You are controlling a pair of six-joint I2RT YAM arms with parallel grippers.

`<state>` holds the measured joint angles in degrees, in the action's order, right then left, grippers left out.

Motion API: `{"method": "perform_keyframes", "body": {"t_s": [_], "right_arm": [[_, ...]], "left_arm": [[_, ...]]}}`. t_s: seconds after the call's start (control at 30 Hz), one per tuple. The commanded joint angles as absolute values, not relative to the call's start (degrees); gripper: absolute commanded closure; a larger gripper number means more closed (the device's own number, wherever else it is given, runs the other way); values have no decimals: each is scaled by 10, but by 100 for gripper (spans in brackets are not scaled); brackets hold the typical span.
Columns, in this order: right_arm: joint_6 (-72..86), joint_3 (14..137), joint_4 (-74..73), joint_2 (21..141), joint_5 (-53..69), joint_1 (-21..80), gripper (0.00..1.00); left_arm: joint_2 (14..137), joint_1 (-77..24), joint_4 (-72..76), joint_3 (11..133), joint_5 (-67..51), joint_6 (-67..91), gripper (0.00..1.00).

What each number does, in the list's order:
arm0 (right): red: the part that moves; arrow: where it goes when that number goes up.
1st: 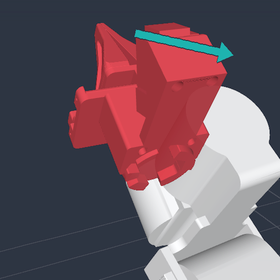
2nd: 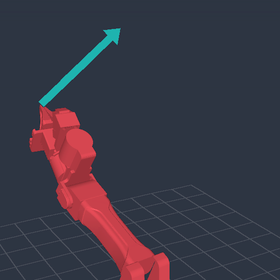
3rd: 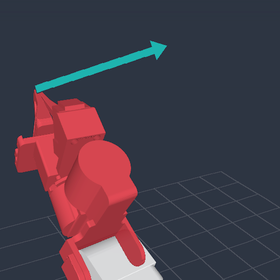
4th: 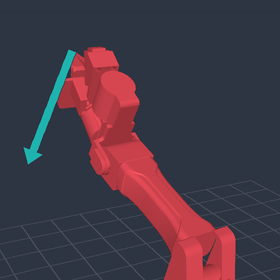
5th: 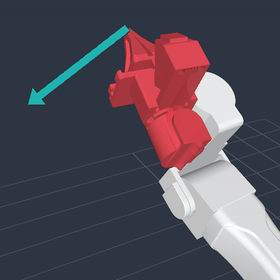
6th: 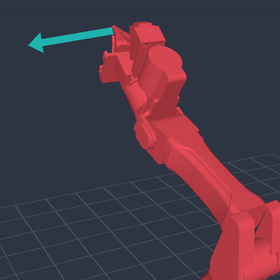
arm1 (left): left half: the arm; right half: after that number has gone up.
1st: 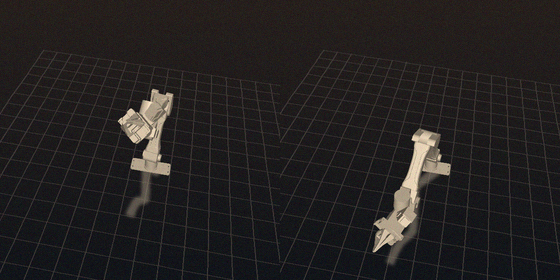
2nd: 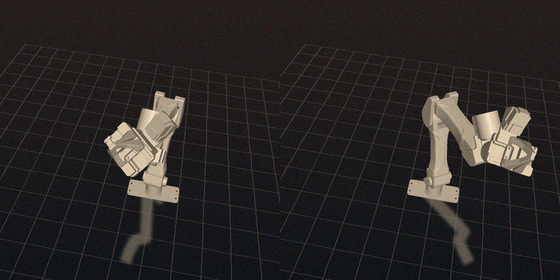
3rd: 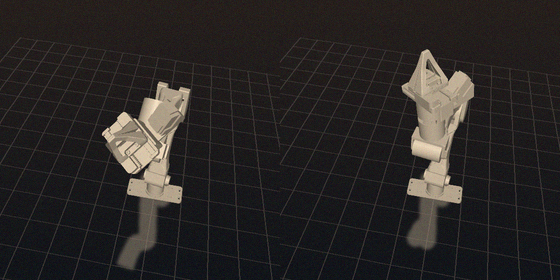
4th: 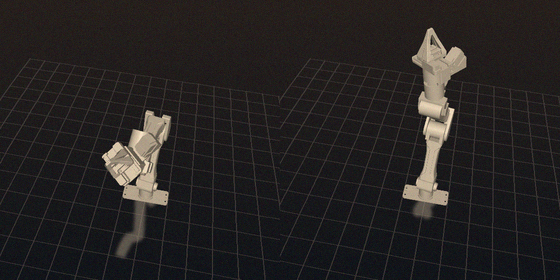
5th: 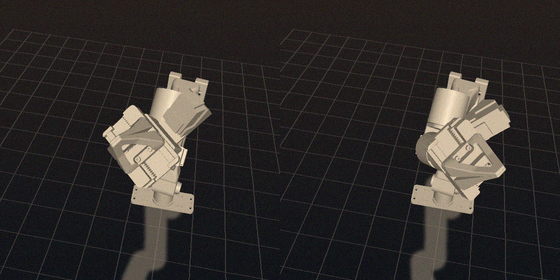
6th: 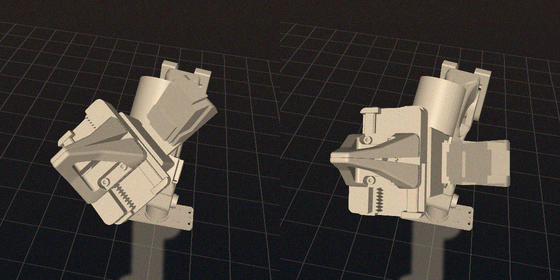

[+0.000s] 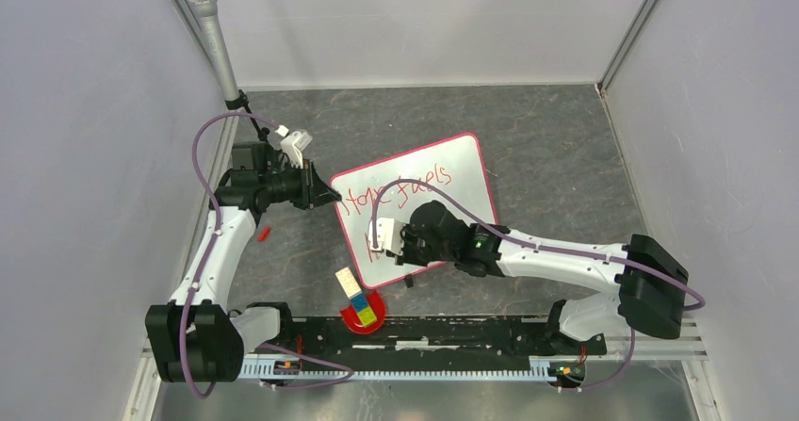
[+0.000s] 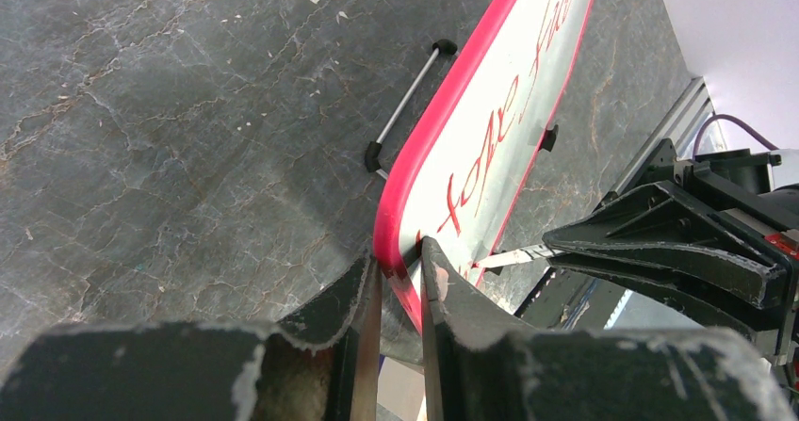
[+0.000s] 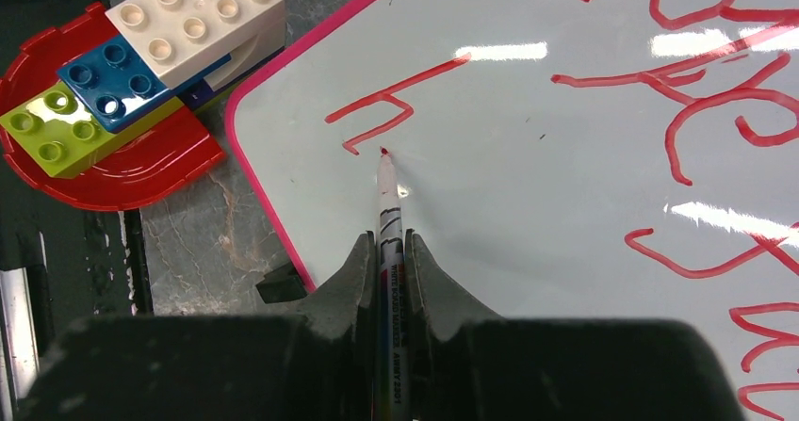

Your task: Write a sentence on the whiteboard

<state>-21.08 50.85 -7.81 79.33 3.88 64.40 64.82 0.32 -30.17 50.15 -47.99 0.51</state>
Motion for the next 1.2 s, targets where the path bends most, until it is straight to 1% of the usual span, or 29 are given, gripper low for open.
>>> {"method": "perform_keyframes", "body": {"t_s": [0.0,0.27,0.67,1.17], "right_arm": [[-218,500,-72,773,22,629,100],[-224,515,-87,769,19,615,100],[-214,546,-76,797,36,615,100],[-210,512,-68,801,50,628,100]], "left_arm": [[639,-1,-313,492,-492,-18,98],[642,-1,-310,490,-492,-17,98],[639,-1,-308,486,-491,-19,98],[637,-1,-308,486,-488,-19,97]]}}
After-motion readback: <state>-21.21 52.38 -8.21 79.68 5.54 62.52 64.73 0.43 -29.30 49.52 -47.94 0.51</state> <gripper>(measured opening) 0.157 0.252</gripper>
